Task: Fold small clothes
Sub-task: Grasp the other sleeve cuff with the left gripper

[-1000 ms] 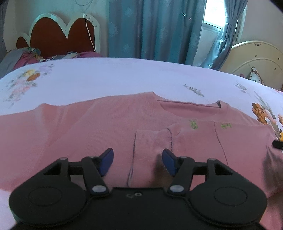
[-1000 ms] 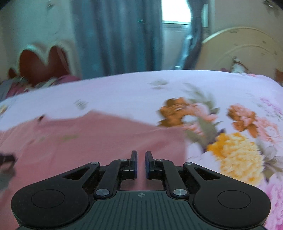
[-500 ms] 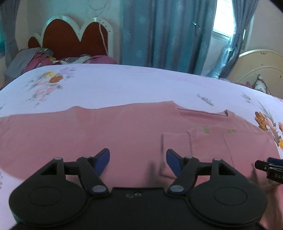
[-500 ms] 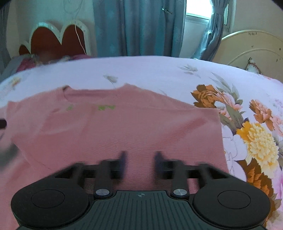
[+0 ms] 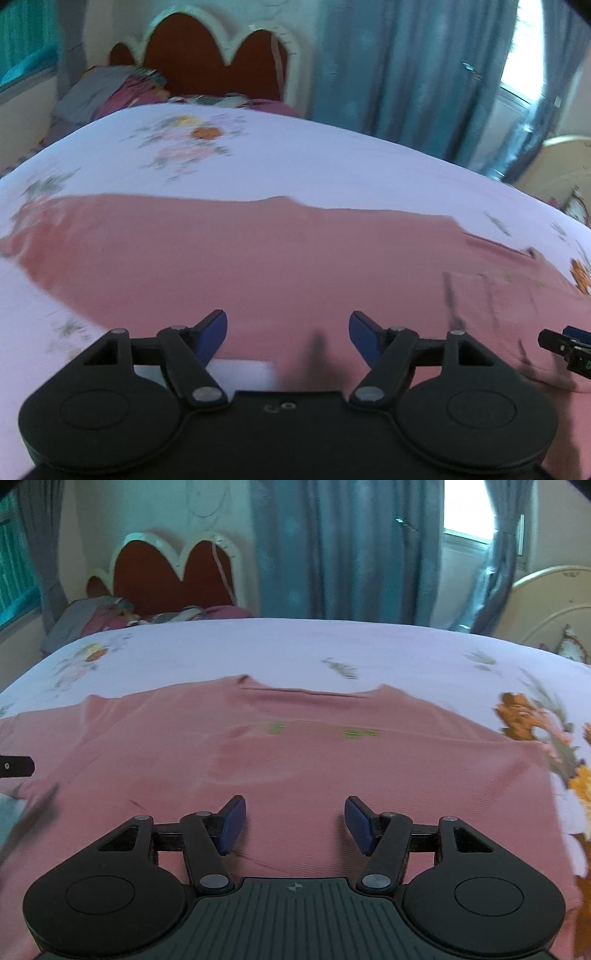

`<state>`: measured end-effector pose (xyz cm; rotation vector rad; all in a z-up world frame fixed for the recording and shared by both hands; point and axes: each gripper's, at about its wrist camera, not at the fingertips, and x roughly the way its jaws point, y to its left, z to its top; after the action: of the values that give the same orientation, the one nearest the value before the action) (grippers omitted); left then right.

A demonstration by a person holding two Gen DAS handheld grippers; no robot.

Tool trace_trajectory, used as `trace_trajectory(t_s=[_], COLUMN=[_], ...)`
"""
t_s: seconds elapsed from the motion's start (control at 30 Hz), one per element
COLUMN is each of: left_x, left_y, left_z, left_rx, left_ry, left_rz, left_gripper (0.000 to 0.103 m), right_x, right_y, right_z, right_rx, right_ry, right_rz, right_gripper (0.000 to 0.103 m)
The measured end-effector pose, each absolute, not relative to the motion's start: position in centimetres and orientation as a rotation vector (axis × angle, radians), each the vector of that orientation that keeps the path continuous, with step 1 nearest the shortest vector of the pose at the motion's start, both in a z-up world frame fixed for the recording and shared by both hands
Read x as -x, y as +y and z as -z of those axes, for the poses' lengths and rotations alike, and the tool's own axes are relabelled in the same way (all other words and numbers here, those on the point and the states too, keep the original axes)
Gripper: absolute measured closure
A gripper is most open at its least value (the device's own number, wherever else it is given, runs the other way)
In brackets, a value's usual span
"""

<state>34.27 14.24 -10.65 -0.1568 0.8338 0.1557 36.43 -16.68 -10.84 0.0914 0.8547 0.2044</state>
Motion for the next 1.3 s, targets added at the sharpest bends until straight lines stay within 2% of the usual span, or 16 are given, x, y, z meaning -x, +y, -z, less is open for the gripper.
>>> trace_trajectory(t_s=[0.37, 0.73, 0.9, 1.07, 1.3], left_x=[-31.6, -33.6, -34.5, -34.4, -34.8], left_y=[27.4, 38.0, 39.8, 41.0, 37.7], left_z=[12.2, 13.6, 14.2, 14.6, 12.1], left_rx=[0.388, 0.632, 0.702, 0.726, 0.618], left_ry=[0.856, 0.743, 0.676, 0.646, 0.583], left_rz=[-0.401, -0.540, -0.562, -0.578, -0.482], left_gripper=[0.031, 0.034, 0.054, 0.094, 0.096], right_x=[-38.2, -39.3, -39.6, -39.9, -39.8], right_y=[-10.6, -9.4, -9.5, -9.3, -10.3], right_z=[11.1, 12.2, 13.0, 13.4, 12.8], right_rx=[-0.065, -0.046, -0.049, -0.046, -0.087], right_ry=[0.863, 0.897, 0.926, 0.929, 0.907], right_rz=[-0.275, -0.243, -0.226, -0.213, -0.208], right_gripper=[0.043, 0.043, 0.043, 0.043, 0.043])
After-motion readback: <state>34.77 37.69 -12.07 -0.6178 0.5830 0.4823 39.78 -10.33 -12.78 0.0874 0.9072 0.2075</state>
